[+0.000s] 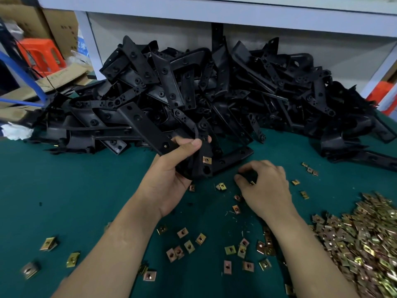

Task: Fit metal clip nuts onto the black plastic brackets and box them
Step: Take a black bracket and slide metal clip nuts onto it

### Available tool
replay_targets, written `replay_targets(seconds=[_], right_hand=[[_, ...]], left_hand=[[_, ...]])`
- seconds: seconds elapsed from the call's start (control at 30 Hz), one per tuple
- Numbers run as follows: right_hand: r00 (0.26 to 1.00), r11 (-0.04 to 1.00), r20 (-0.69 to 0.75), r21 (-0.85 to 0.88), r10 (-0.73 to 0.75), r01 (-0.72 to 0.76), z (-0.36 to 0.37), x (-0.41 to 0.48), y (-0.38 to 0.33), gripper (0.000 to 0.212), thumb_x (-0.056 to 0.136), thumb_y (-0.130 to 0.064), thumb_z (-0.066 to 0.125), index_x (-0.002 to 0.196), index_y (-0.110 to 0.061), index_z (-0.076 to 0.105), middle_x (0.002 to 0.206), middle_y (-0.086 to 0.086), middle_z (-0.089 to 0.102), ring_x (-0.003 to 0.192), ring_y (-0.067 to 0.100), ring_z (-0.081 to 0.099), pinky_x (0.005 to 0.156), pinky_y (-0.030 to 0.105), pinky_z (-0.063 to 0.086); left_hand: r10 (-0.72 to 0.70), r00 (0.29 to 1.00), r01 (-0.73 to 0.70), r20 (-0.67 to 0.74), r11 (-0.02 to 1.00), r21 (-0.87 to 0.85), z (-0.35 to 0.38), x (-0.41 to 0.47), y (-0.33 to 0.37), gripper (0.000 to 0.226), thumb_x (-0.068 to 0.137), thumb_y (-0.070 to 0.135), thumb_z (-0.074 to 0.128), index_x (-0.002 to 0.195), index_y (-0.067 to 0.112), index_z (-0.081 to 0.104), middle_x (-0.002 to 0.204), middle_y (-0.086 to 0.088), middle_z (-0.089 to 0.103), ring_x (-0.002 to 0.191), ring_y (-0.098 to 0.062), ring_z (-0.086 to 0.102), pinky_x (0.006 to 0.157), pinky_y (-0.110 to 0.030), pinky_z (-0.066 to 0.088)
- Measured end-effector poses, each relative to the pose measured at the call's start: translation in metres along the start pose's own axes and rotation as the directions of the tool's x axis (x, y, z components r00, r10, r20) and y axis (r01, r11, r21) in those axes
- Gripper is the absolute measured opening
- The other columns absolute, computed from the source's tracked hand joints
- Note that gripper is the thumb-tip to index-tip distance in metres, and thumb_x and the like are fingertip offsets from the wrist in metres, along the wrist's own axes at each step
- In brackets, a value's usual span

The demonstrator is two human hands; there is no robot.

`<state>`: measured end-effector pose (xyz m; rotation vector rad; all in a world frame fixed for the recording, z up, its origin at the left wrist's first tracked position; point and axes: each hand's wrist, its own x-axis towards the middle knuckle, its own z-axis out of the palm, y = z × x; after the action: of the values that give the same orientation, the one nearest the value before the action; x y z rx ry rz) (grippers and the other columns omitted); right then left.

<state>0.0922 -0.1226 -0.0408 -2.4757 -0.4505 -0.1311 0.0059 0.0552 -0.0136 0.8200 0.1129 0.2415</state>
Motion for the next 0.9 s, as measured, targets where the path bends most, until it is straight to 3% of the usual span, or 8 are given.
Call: replay_targets(seconds=[0.1, 0.23, 0.3, 0.4, 0.47, 0.57, 0.73, 0.9], right_hand=[[1.000, 0.998, 0.012, 0.060, -0.027, 0.026, 0.001, 0.000, 0.001, 0.011, 0.092, -0.026, 0.068, 0.096, -0.034, 0.062, 0.090, -0.019, 0.057, 0.105, 0.013, 0.046, 0.087, 0.035, 0.041], [0.994, 0.931, -0.084, 0.353, -0.070, 0.095, -0.004, 0.001, -0.007, 0.021, 0.089, -0.008, 0.070, 0.093, -0.028, 0.065, 0.085, -0.014, 0.067, 0.087, -0.001, 0.062, 0.072, 0.009, 0.046], [0.997, 0.792, -0.038, 0.606, -0.068, 0.077, -0.009, 0.000, -0.015, 0.022, 0.087, -0.001, 0.072, 0.091, -0.022, 0.073, 0.087, -0.008, 0.073, 0.085, 0.003, 0.067, 0.076, 0.013, 0.050], [0.973, 0.423, 0.206, 0.895, -0.107, -0.143, -0.018, -0.006, -0.027, 0.017, 0.085, -0.009, 0.072, 0.096, -0.020, 0.080, 0.098, 0.001, 0.076, 0.094, 0.012, 0.070, 0.083, 0.022, 0.052], [0.940, 0.291, 0.293, 0.927, -0.173, -0.236, -0.022, -0.009, -0.032, 0.023, 0.081, -0.017, 0.070, 0.102, -0.017, 0.079, 0.098, 0.004, 0.075, 0.089, 0.012, 0.069, 0.078, 0.021, 0.053], [0.928, 0.204, 0.306, 0.943, -0.211, -0.265, -0.025, -0.012, -0.038, 0.026, 0.079, -0.016, 0.071, 0.104, -0.014, 0.078, 0.090, 0.006, 0.072, 0.080, 0.011, 0.067, 0.071, 0.021, 0.054], [0.926, 0.163, 0.319, 0.943, -0.201, -0.290, -0.028, -0.014, -0.040, 0.021, 0.070, -0.011, 0.076, 0.090, -0.014, 0.080, 0.088, 0.006, 0.073, 0.077, 0.010, 0.068, 0.074, 0.020, 0.056], [0.928, 0.170, 0.336, 0.936, -0.161, -0.309, -0.029, -0.014, -0.042, 0.029, 0.069, -0.014, 0.078, 0.098, -0.015, 0.076, 0.086, 0.006, 0.072, 0.074, 0.011, 0.066, 0.068, 0.022, 0.055]], left_hand=[[-0.003, 1.000, 0.003, 0.012, 1.000, -0.008, 0.000, -0.001, 0.000, 0.012, 0.084, 0.012, 0.071, 0.083, 0.016, 0.060, 0.100, -0.004, 0.076, 0.103, -0.018, 0.072, 0.087, -0.030, 0.058], [-0.025, 0.999, 0.026, 0.032, 1.000, -0.018, 0.001, -0.001, 0.002, 0.013, 0.078, 0.012, 0.077, 0.084, 0.020, 0.069, 0.111, -0.008, 0.075, 0.105, -0.019, 0.073, 0.081, -0.031, 0.060], [-0.043, 0.998, 0.044, 0.045, 0.999, -0.013, 0.001, -0.002, 0.002, 0.017, 0.073, 0.015, 0.080, 0.086, 0.021, 0.072, 0.116, -0.011, 0.074, 0.103, -0.020, 0.073, 0.079, -0.032, 0.061], [-0.055, 0.996, 0.049, 0.069, 0.995, 0.089, 0.001, -0.003, 0.001, 0.020, 0.076, 0.026, 0.080, 0.092, 0.018, 0.070, 0.111, -0.009, 0.073, 0.096, -0.020, 0.072, 0.074, -0.031, 0.060], [-0.071, 0.993, 0.058, 0.092, 0.988, 0.143, 0.001, -0.004, 0.000, 0.018, 0.078, 0.030, 0.079, 0.091, 0.019, 0.072, 0.105, -0.009, 0.075, 0.096, -0.024, 0.073, 0.077, -0.033, 0.061], [-0.083, 0.989, 0.062, 0.124, 0.985, 0.159, 0.001, -0.005, 0.000, 0.015, 0.080, 0.028, 0.077, 0.091, 0.020, 0.073, 0.098, -0.009, 0.076, 0.090, -0.023, 0.075, 0.073, -0.030, 0.060], [-0.090, 0.988, 0.069, 0.126, 0.984, 0.163, 0.001, -0.005, 0.000, 0.008, 0.076, 0.028, 0.079, 0.083, 0.024, 0.075, 0.094, -0.002, 0.076, 0.089, -0.019, 0.074, 0.074, -0.029, 0.060], [-0.087, 0.988, 0.063, 0.128, 0.981, 0.182, 0.000, -0.005, -0.002, 0.008, 0.074, 0.029, 0.080, 0.080, 0.027, 0.075, 0.097, -0.003, 0.077, 0.094, -0.022, 0.074, 0.084, -0.034, 0.059]])
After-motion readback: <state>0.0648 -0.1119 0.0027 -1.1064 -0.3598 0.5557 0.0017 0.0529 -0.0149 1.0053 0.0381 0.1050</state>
